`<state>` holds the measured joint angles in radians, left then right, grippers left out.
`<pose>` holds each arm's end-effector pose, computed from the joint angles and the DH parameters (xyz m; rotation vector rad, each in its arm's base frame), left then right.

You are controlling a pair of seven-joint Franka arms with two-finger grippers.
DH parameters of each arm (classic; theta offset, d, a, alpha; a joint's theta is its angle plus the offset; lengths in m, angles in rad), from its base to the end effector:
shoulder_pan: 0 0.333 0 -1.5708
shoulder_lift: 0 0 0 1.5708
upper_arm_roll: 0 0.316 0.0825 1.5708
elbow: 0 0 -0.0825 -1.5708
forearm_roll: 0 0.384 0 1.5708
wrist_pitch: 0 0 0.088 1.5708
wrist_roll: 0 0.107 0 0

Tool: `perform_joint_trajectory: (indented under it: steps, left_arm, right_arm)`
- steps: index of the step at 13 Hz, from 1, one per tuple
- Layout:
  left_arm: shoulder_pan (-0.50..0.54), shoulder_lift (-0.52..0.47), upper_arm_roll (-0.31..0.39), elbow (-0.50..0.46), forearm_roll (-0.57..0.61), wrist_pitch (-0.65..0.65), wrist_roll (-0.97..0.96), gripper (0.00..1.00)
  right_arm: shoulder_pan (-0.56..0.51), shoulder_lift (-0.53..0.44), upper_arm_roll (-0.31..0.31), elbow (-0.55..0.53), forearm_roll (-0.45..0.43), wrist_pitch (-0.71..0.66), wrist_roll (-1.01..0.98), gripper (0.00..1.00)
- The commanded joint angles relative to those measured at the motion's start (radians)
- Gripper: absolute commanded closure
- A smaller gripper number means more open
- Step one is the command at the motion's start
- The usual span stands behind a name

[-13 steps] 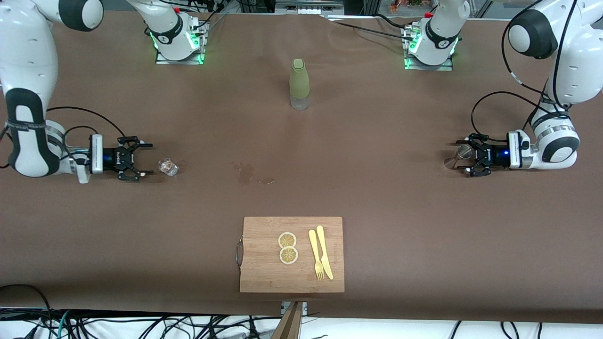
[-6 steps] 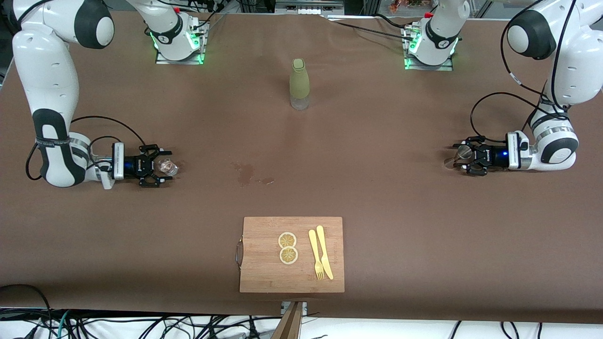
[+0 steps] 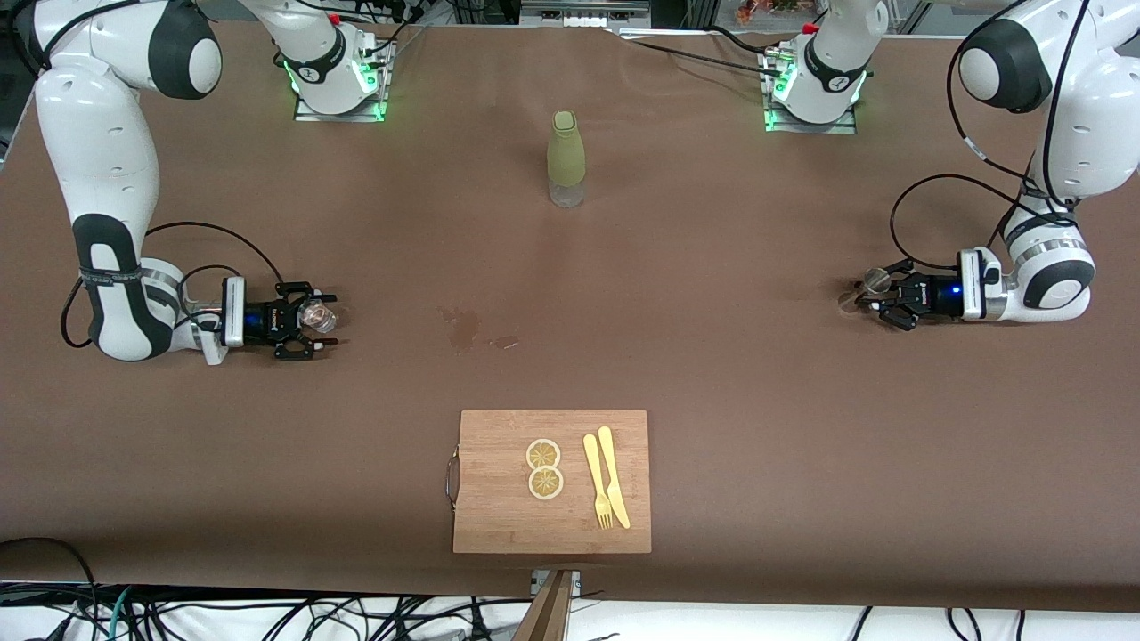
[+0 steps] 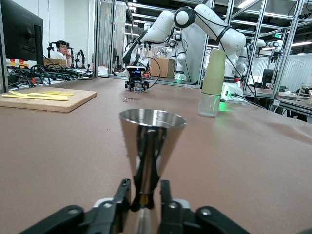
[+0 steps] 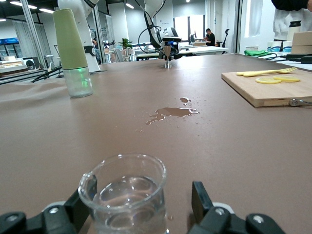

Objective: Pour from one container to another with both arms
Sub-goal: 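Close the left gripper on the jigger while the right gripper grasps the glass, then lift the jigger with the left gripper while the right gripper lifts the glass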

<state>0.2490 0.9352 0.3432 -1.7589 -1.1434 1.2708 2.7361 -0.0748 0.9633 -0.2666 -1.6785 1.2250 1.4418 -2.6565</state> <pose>0.4921 0.1912 0.0661 1.3355 -1.2707 1.0160 0.5647 -0.0786 0.0564 -1.3214 -1.4125 -0.9273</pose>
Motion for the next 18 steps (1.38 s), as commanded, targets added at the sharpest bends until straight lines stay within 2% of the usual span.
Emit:
perform_joint_trajectory:
  steps: [1, 3, 4, 7, 9, 11, 12, 16, 18]
  left_arm:
    - [-0.013, 0.014, 0.016, 0.006, -0.012, -0.004, 0.117, 1.0]
    - [-0.02, 0.014, 0.011, 0.009, -0.021, -0.004, 0.114, 1.0]
    - [-0.036, 0.008, 0.007, 0.009, -0.022, -0.007, 0.106, 1.0]
    - [-0.114, 0.002, 0.0, 0.01, -0.074, -0.019, 0.012, 1.0]
    - [-0.18, 0.001, -0.016, 0.044, -0.105, -0.019, -0.012, 1.0]
    - [-0.25, 0.001, -0.027, 0.049, -0.182, -0.018, -0.036, 1.0]
    - [-0.295, 0.001, -0.027, 0.049, -0.221, -0.014, -0.044, 1.0]
    - [-0.488, 0.001, -0.027, 0.05, -0.404, 0.045, -0.123, 1.0]
    - [-0.556, 0.004, -0.065, 0.053, -0.505, 0.131, -0.166, 1.0]
  right_arm:
    - [-0.002, 0.022, 0.003, 0.025, 0.019, -0.02, -0.011, 0.44]
    - [-0.002, 0.023, 0.003, 0.025, 0.021, -0.021, -0.011, 0.63]
    - [-0.002, 0.023, 0.003, 0.025, 0.021, -0.024, -0.01, 0.67]
    - [-0.003, 0.022, 0.01, 0.026, 0.021, -0.028, -0.002, 0.74]
    - [-0.006, 0.022, 0.018, 0.045, 0.022, -0.029, 0.004, 0.77]
    - [-0.006, 0.019, 0.032, 0.077, 0.042, -0.053, 0.035, 0.85]
    - [-0.003, 0.018, 0.035, 0.094, 0.045, -0.061, 0.068, 0.85]
    - [-0.003, 0.009, 0.102, 0.161, 0.047, -0.064, 0.191, 0.88]
    - [0.001, -0.001, 0.147, 0.204, 0.044, -0.064, 0.266, 0.88]
